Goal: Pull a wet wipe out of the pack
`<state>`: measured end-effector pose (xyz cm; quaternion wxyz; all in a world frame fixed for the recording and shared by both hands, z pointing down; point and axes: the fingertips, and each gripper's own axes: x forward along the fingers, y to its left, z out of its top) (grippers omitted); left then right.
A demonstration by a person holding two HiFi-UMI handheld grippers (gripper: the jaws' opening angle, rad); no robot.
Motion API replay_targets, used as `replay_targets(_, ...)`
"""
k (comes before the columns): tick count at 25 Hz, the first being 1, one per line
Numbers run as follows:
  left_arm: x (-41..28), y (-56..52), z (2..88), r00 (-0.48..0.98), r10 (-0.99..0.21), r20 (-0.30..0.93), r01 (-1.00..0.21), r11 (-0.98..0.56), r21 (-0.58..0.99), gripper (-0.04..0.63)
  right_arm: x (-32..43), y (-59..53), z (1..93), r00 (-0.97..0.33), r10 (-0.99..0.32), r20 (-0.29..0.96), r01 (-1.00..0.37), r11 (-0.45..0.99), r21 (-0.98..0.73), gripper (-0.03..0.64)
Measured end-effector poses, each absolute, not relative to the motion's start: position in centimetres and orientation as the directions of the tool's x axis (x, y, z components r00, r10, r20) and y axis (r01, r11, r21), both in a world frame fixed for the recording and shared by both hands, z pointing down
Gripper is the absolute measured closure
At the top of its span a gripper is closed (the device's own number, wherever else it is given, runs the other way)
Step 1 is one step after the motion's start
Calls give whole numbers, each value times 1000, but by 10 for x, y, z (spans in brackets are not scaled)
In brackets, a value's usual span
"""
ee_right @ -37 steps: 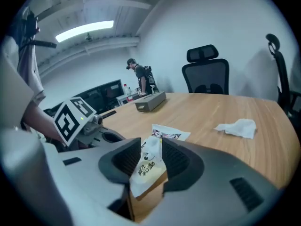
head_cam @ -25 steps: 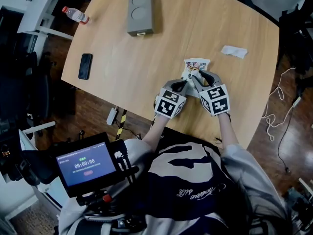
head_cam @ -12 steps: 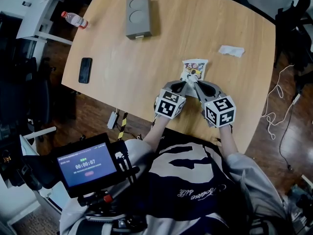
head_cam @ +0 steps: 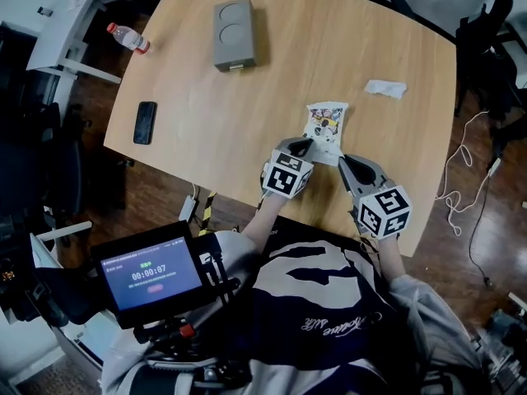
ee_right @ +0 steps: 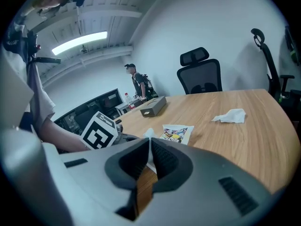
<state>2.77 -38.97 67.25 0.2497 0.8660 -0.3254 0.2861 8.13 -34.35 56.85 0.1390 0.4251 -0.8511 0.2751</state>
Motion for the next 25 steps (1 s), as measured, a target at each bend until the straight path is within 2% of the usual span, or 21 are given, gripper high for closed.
replay_targets(5, 14, -378, 656, 654, -423, 627, -643, -747, 166, 592, 88, -315, 553, -562, -680, 471, -827, 445, -344, 607)
replay_targets(9, 13, -356, 612, 765, -401, 505, -577, -774, 260, 592, 93, -291, 548, -526, -704, 477, -849, 405, -339, 607)
replay_targets(14, -12, -323, 570, 804, -400, 441, -536, -808, 243, 592, 88, -261, 542, -494, -745, 448, -860, 343, -378, 607)
replay_targets(17, -34, -301, 544, 834, -422, 355, -537, -768, 349, 592, 81, -241, 538, -474, -768, 432, -862, 304, -407, 607)
replay_targets(21, -66, -259, 517, 895, -395, 207, -442, -719, 536, 592, 64, -215, 529, -445, -799, 405, -863, 262, -432, 607)
replay_targets(25, -106, -207, 510, 904, -380, 196, -423, -724, 546, 592, 42, -176, 520, -420, -826, 374, -859, 230, -457, 607)
